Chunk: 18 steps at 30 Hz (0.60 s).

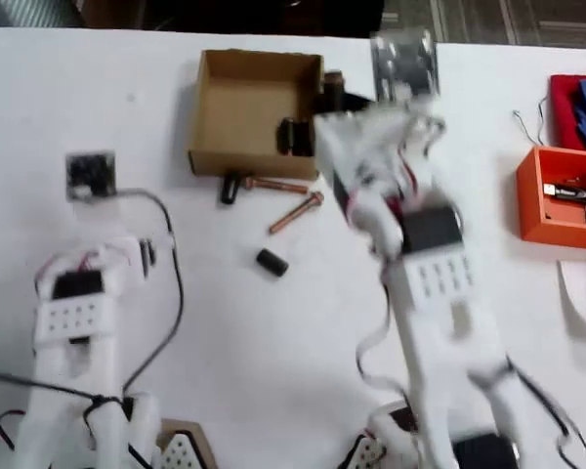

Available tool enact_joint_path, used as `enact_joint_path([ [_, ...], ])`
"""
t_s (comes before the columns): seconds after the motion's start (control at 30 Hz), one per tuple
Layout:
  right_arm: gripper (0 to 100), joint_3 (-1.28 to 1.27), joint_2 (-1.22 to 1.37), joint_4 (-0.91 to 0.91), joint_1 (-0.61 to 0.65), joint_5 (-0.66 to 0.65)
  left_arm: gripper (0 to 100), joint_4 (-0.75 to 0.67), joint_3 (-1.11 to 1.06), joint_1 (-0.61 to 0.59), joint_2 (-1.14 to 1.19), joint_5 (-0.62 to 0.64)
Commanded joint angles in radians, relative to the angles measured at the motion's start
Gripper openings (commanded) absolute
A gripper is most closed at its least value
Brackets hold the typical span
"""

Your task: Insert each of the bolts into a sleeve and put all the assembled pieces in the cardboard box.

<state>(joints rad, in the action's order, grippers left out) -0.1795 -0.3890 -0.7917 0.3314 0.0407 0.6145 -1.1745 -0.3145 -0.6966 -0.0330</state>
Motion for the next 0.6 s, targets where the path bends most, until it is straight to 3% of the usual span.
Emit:
enact_joint_path([
  [0.0, 2.2, 0.325, 0.282, -0.064, -0.005, 0.078, 17, -0.267, -0.168, -0.020, -0.005, -0.021],
  [0.33, 2.2, 1.120, 1.059, -0.246, 0.036, 0.135, 11, -0.313, -0.183, -0.034, -0.005, -0.017],
  [0.57, 2.2, 1.593, 1.440, -0.298, 0.047, 0.132, 11, -0.311, -0.183, -0.034, -0.006, -0.015],
])
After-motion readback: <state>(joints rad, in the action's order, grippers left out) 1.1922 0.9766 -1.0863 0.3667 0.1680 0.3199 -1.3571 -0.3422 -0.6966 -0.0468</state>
